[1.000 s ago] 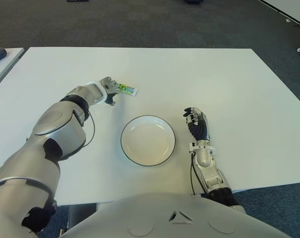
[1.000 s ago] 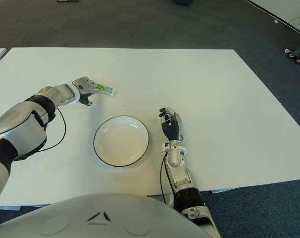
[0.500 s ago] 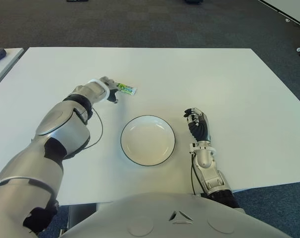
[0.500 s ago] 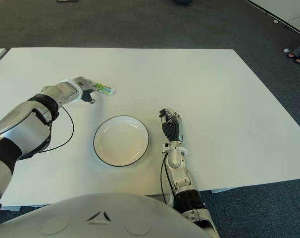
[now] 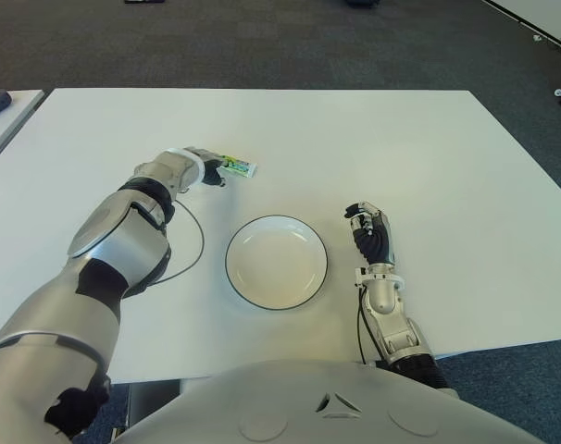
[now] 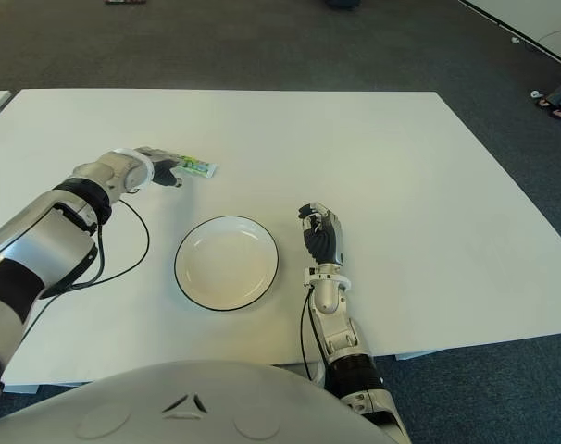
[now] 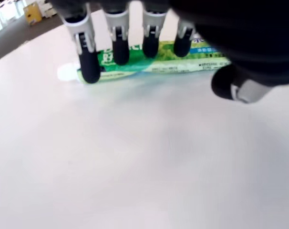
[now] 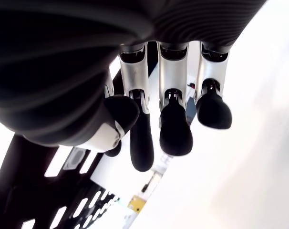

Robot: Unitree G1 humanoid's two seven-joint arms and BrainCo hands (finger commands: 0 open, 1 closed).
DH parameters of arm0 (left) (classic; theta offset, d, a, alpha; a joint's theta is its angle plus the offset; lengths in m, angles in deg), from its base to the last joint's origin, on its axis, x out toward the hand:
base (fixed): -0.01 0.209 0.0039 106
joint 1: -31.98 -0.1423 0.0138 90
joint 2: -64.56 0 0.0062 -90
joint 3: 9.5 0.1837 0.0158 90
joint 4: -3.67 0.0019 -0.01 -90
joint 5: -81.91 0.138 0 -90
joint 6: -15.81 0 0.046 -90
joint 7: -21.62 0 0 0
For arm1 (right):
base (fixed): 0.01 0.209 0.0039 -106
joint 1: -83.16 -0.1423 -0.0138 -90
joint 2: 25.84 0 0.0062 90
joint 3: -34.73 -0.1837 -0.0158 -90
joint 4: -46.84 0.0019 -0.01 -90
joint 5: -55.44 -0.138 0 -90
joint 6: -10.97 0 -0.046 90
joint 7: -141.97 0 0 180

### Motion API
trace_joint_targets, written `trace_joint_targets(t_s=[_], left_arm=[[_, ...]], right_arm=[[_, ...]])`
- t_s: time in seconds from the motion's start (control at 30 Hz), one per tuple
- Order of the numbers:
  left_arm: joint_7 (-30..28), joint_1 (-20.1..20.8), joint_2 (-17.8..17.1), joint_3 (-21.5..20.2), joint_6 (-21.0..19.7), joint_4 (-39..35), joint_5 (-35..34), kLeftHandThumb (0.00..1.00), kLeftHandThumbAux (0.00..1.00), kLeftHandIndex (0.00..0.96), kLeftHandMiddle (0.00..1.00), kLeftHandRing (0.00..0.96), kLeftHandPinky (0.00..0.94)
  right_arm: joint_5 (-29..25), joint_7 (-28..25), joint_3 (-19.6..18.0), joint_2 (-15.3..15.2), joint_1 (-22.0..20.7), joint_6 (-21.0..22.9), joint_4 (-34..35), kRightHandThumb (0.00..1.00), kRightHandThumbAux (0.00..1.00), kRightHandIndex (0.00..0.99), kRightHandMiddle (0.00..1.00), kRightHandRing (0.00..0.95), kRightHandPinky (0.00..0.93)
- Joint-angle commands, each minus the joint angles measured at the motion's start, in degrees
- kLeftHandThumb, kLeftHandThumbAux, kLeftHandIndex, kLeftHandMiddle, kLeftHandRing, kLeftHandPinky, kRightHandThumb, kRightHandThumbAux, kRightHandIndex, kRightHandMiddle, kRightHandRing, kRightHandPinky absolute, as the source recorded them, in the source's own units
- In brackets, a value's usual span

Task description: Put the toothpaste on the table into the plate.

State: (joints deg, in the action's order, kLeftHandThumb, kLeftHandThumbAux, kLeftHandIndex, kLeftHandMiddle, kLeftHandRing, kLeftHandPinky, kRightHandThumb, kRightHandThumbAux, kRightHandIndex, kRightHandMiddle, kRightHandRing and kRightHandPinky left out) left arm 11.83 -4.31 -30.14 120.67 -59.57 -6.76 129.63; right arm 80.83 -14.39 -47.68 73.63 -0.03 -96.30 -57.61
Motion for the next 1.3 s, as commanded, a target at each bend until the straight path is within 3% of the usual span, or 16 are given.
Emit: trace_joint_targets(t_s=[0.03, 0.23, 0.5, 0.73, 1.1, 1.3], left_arm=[[-3.2, -2.7, -0.6, -1.5, 0.2, 0.1, -1.5, 0.618, 0.339, 0.014, 0.074, 0.126, 0.231], [-6.6, -4.0, -2.2, -3.6, 3.2, -0.5, -3.7, 0.603, 0.335, 0.034, 0.080, 0.116, 0.200], [-15.5, -3.8, -5.0, -6.3, 9.0, -2.6, -7.4, 0.577, 0.362, 0.096, 0.089, 0.113, 0.156], [-25.3, -5.3, -8.0, -8.8, 14.8, -5.6, -11.9, 0.555, 0.375, 0.132, 0.103, 0.126, 0.181], [-35.0, -7.7, -10.8, -9.6, 19.4, -11.0, -14.7, 0.526, 0.393, 0.112, 0.105, 0.139, 0.218], [-42.6, -11.2, -14.9, -11.2, 19.6, -19.2, -18.7, 0.545, 0.398, 0.092, 0.091, 0.139, 0.254]], right_arm=[[-0.9, -0.5, -0.2, 0.3, -0.2, -0.2, -0.8, 0.843, 0.682, 0.439, 0.490, 0.792, 0.805], [-0.7, -0.8, -0.2, 0.2, -0.3, 0.2, -0.5, 0.844, 0.682, 0.441, 0.489, 0.796, 0.808], [-0.8, -1.4, -0.4, -0.1, -0.5, 0.1, -0.4, 0.843, 0.683, 0.441, 0.489, 0.783, 0.786], [-0.5, -1.2, -0.5, -0.5, -0.8, -0.1, -1.0, 0.843, 0.683, 0.441, 0.490, 0.780, 0.790], [-1.0, -1.2, -0.7, -0.7, -1.5, -1.0, -2.4, 0.844, 0.682, 0.440, 0.489, 0.797, 0.801], [-1.7, -1.6, -0.9, -0.6, -1.4, -1.3, -2.2, 0.844, 0.682, 0.440, 0.489, 0.809, 0.820]])
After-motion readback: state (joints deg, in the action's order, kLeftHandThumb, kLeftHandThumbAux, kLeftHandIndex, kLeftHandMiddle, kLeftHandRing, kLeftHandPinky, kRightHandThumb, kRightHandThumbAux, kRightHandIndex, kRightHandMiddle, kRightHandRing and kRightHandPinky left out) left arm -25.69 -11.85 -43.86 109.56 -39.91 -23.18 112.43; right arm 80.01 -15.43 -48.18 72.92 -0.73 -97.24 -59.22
